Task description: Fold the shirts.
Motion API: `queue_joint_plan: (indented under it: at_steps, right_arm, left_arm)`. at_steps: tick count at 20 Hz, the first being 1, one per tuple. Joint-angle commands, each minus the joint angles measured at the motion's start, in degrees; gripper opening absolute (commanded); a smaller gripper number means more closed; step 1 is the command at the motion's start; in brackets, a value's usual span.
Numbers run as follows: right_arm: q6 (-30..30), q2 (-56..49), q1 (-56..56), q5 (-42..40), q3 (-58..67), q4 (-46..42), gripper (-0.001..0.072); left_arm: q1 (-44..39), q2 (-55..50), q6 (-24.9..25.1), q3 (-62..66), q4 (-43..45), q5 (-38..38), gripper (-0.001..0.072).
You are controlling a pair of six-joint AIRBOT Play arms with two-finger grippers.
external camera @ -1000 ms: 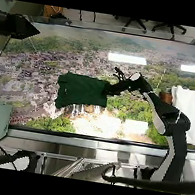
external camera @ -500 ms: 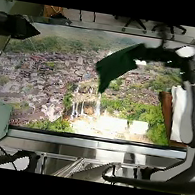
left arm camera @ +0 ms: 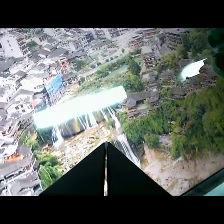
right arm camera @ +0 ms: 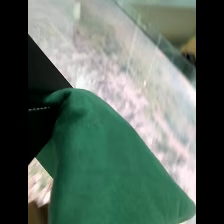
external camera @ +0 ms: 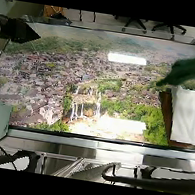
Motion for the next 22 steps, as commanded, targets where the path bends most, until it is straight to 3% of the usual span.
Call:
queue_joint_plan:
  at_steps: [1, 4, 14, 15, 17, 18, 20, 22]
  right_arm:
    - [10.9, 3.9, -7.2, 14.9, -0.1, -21.6, 0.0014]
    - [11.9, 6.3, -7.2, 23.8, -2.2, -36.4, 0.0015]
    - [15.2, 15.4, -7.2, 24.0, -33.5, -46.9, 0.0025]
    - [14.4, 15.3, -7.2, 24.1, -35.9, -47.0, 0.0107]
    - [13.4, 14.4, -7.2, 24.1, -37.0, -47.1, 0.0586]
    - [13.0, 13.7, -7.1, 24.1, -36.1, -46.4, 0.0620]
    - [12.9, 11.8, -6.7, 24.1, -31.7, -42.5, 0.0613]
    - [12.7, 9.4, -5.2, 22.9, -25.3, -35.7, 0.0383]
  left_arm:
    - [-0.5, 0.0, 0.1, 0.0, 0.0, -0.5, 0.0015]
    - [-2.6, 0.0, 0.1, 0.0, 0.0, -0.7, 0.0015]
    - [-11.2, -0.1, 1.1, 0.0, 0.2, -0.7, 0.0015]
    - [-11.7, -0.1, 1.1, -0.2, 0.2, -0.8, 0.0015]
    - [-11.9, 0.0, 1.1, -1.3, 0.1, -0.8, 0.0014]
    - [-11.9, 0.0, 1.1, -2.3, 0.1, -0.7, 0.0015]
    - [-11.3, 0.0, 1.3, -5.1, 0.1, -0.5, 0.0015]
    - [-10.2, 0.0, 1.4, -6.9, 0.0, 0.5, 0.0015]
